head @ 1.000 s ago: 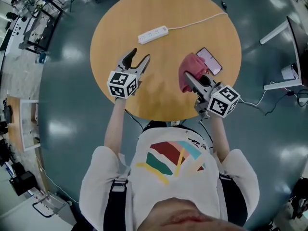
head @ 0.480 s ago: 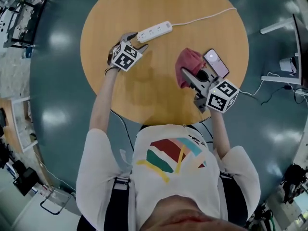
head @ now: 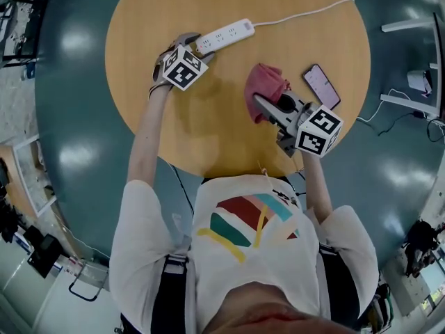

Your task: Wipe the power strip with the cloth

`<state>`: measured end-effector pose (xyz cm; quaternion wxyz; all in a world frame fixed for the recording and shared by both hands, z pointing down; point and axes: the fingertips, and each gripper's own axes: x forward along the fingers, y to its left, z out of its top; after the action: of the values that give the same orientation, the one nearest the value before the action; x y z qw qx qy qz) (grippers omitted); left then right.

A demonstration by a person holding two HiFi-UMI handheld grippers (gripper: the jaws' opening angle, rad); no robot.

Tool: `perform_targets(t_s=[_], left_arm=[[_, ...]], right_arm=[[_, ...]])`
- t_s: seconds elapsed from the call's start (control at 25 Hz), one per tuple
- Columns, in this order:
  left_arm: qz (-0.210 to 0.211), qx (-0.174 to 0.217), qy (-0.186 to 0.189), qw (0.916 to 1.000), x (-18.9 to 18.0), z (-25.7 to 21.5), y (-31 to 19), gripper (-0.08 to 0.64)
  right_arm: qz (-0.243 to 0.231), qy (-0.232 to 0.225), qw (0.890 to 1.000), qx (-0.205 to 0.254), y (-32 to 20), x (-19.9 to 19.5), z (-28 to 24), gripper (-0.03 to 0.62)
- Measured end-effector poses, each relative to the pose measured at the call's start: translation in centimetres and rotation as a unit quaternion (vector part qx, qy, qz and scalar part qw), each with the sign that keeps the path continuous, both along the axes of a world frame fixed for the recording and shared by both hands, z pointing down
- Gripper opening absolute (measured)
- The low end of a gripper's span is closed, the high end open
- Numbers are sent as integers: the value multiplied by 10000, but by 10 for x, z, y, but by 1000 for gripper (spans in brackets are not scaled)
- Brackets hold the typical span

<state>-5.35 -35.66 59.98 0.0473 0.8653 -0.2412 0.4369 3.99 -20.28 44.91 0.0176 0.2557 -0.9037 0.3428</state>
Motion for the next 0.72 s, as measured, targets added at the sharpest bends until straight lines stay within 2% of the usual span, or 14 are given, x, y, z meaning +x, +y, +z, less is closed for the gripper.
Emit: perform_targets(t_s=[0.08, 0.36, 0.56, 0.72], left_arm=[[-20, 109, -76, 9999, -2, 6, -3, 307], [-204, 254, 135, 9994, -6, 5, 13, 307], [-71, 201, 215, 9995, 9, 4, 72, 307], [-232, 150, 477, 9985, 22, 4, 126, 307]], right_arm=[[7, -26, 10000, -31, -4, -2, 4, 39], [-25, 33, 9999, -155, -1, -13, 6, 39], [75, 157, 9995, -258, 10, -11, 8, 40], [-20, 335, 9978, -569, 19, -11, 25, 39]])
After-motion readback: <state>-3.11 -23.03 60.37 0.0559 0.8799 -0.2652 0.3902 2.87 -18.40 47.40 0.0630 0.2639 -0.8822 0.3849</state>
